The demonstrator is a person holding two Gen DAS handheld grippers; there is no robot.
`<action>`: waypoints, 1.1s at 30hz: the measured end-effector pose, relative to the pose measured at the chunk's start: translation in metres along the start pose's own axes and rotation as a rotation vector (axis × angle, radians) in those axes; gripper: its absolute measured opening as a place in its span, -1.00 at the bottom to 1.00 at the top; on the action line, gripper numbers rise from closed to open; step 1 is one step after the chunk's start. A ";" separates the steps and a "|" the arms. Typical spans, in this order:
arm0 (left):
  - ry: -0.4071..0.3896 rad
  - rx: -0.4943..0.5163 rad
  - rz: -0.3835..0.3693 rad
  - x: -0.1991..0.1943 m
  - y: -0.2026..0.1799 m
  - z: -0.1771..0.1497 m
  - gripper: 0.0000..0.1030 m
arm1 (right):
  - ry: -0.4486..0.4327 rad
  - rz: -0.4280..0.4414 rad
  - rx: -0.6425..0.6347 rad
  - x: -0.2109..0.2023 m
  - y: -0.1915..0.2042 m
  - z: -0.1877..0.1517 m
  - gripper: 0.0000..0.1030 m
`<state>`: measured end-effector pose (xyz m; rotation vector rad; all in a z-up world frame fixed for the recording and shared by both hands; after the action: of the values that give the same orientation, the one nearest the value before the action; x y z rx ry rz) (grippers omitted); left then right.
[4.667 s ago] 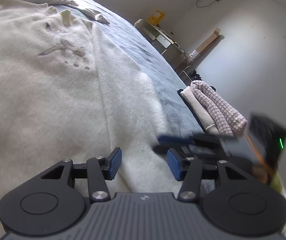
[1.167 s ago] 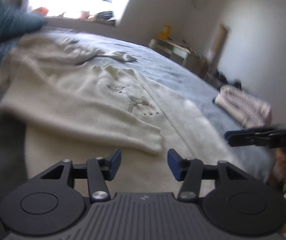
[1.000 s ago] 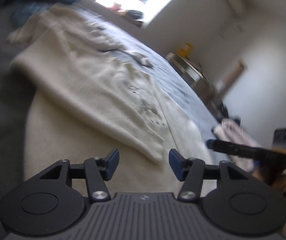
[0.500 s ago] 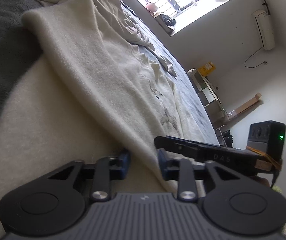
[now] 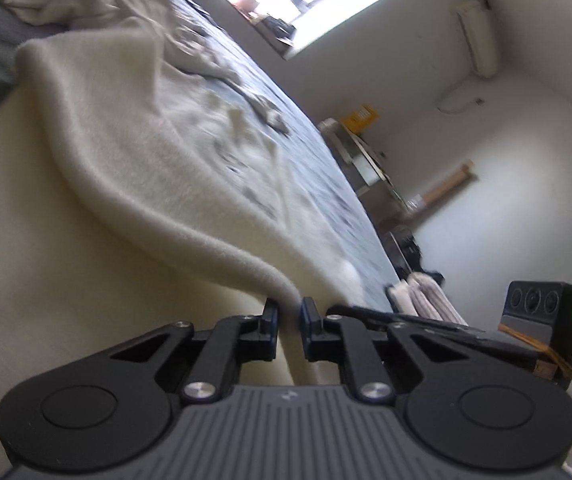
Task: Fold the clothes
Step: 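Pinch the folded fleece edge with the left tool while the right tool pinches beside it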
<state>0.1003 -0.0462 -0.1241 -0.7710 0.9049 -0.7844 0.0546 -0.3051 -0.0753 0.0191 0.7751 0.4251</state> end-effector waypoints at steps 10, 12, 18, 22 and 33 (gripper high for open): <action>0.036 -0.061 -0.016 -0.037 0.008 -0.019 -0.78 | -0.022 0.078 0.046 -0.019 0.037 -0.026 -0.93; 0.037 -0.083 -0.010 -0.053 0.015 -0.017 -0.79 | -0.029 0.112 0.044 -0.017 0.048 -0.024 -0.93; 0.088 -0.129 0.047 -0.094 0.036 -0.006 -0.79 | -0.010 0.221 0.013 -0.001 0.089 -0.022 -0.93; 0.098 -0.118 0.110 -0.110 0.044 -0.004 -0.79 | 0.016 0.284 0.017 0.014 0.109 -0.026 -0.93; 0.072 -0.114 0.138 -0.133 0.056 -0.006 -0.79 | 0.051 0.326 0.026 0.024 0.136 -0.027 -0.93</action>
<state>0.0561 0.0909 -0.1233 -0.7746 1.0637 -0.6464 0.0015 -0.1757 -0.0875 0.1607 0.8307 0.7272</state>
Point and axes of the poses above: each gripper's, at about its wrist camera, not at the fingertips, and x roughly the way its jaws point, y to its left, z to its top, the point moved 2 cm from there along x, roughly the way its jaws point, and after that the axes turned 10 degrees about -x, right-handed, at the moved point
